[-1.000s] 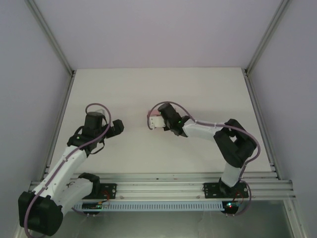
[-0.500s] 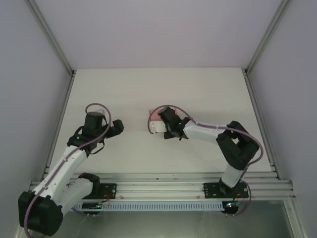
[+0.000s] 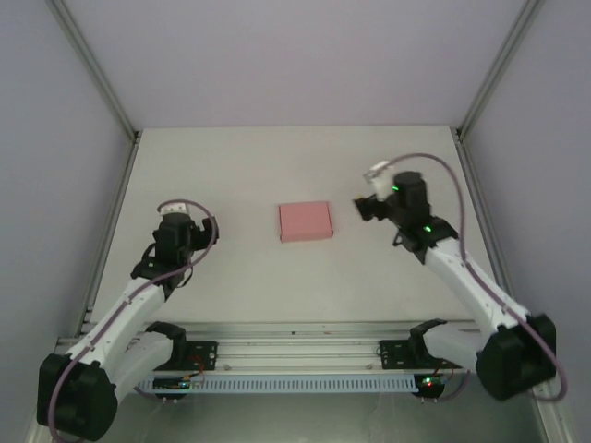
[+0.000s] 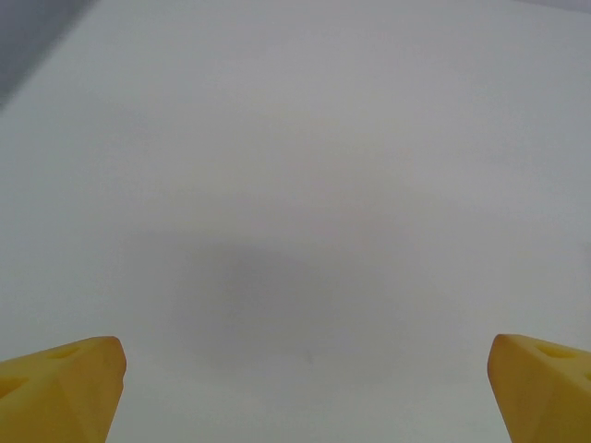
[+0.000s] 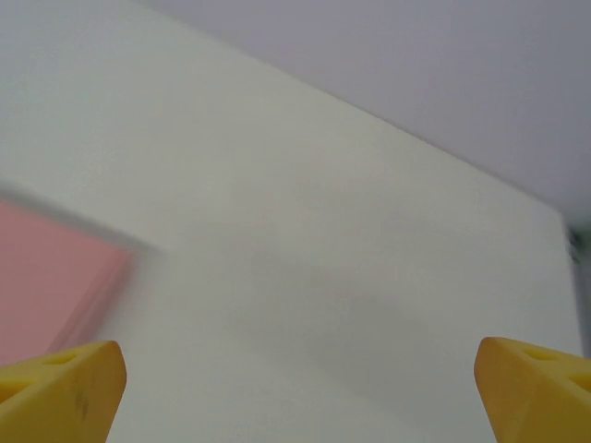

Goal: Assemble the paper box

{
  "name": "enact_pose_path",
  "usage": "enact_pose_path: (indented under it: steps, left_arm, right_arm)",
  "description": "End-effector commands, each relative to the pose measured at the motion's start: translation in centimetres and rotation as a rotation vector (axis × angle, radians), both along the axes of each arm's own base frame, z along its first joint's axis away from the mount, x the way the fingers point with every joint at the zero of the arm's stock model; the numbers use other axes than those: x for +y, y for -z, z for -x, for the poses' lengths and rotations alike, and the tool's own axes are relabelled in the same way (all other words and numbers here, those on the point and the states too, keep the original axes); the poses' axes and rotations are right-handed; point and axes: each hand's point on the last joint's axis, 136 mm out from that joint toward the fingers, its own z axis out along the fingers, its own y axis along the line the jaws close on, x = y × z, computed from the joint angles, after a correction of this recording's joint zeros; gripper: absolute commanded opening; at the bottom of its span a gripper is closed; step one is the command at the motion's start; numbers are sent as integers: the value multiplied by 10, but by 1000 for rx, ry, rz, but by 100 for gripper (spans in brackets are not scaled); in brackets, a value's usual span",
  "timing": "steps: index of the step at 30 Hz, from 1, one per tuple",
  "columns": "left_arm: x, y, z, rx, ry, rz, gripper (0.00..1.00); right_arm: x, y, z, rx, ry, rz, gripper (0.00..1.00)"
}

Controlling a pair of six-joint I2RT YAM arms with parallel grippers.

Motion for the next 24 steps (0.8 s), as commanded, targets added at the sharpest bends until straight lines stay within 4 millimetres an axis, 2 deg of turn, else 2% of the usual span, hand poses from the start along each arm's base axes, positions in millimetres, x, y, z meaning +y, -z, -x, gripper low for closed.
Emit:
enact_pose_path:
  steps: [1, 3, 6, 8, 13, 14, 17, 19, 21, 24]
  left_arm:
    - [31, -21, -20, -204, -75, -193, 100]
    - [37, -8, -25, -206, -52, -197, 100]
    - [47, 6, -27, -231, -62, -196, 100]
    - [46, 11, -27, -278, -40, -150, 100]
    - [44, 6, -33, -361, -10, -128, 100]
    - [44, 5, -35, -373, 5, -133, 99]
    - [43, 5, -41, -364, 33, -127, 100]
    - [46, 7, -42, -354, 32, -111, 100]
    - [49, 7, -41, -366, 23, -115, 100]
    - [50, 16, -40, -405, 20, -131, 99]
  right_arm:
    - [-32, 30, 4, -76, 154, -205, 99]
    - [-53, 45, 6, -132, 184, -211, 99]
    - [-66, 68, 3, -151, 193, -249, 99]
    - [-65, 87, -3, -118, 177, -277, 99]
    - [-51, 131, -21, -119, 95, -312, 99]
    - [-51, 133, -24, -137, 92, -332, 98]
    - [-73, 137, -24, -77, 168, -323, 99]
    - [-70, 136, -32, -80, 173, -377, 99]
    - [-73, 137, -37, -42, 174, -316, 99]
    - [-72, 139, -36, -46, 192, -361, 99]
